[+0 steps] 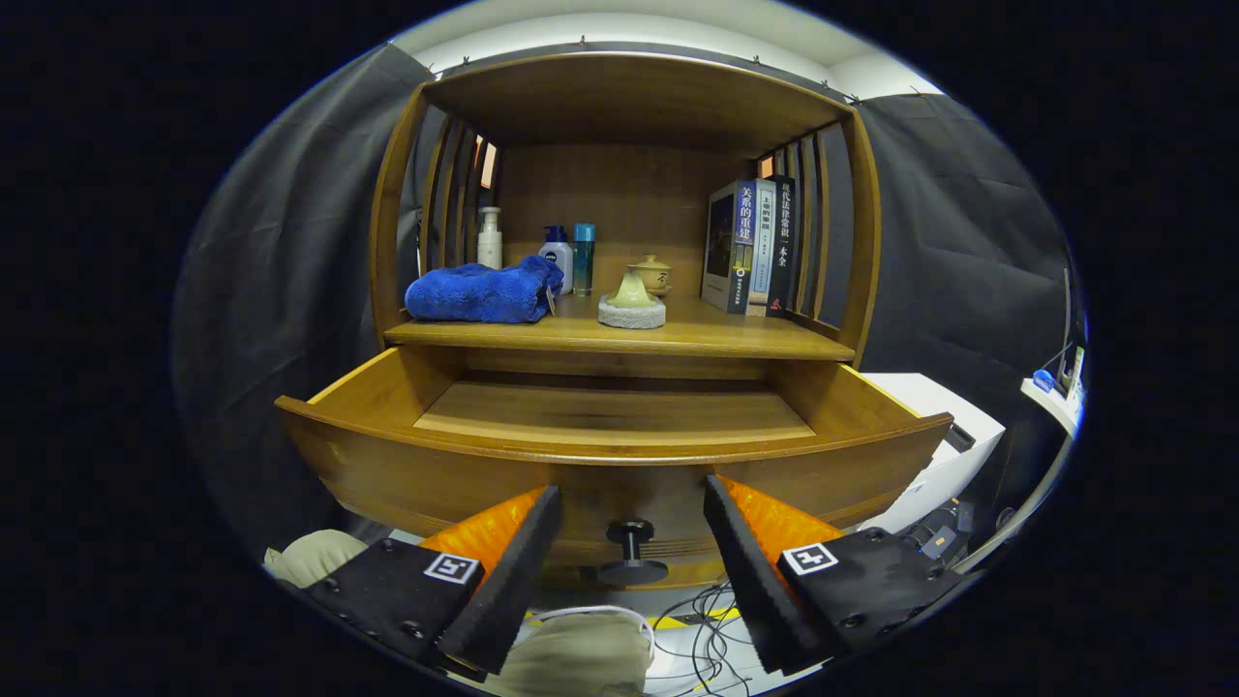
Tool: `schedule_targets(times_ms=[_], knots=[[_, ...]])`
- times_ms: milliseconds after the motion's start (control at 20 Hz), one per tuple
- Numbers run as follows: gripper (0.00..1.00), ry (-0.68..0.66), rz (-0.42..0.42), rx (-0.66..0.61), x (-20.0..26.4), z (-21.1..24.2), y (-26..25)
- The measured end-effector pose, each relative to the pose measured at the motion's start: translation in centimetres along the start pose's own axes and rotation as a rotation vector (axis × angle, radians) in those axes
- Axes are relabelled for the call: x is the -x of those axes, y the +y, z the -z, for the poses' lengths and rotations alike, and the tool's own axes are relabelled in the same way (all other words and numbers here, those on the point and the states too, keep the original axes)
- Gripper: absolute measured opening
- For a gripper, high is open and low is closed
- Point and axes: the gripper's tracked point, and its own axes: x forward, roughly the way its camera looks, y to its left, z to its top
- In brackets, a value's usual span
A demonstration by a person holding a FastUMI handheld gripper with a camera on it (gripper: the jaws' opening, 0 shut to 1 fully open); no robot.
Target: Pull open the drawer, take out the items inside it, and place them on the countertop above the cabinet.
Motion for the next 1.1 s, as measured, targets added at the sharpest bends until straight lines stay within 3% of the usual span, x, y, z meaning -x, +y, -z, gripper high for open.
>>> schedule_targets(times_ms=[1100], knots=[[0.98, 0.023, 0.002, -0.009, -10.4, -3.8, 0.3]])
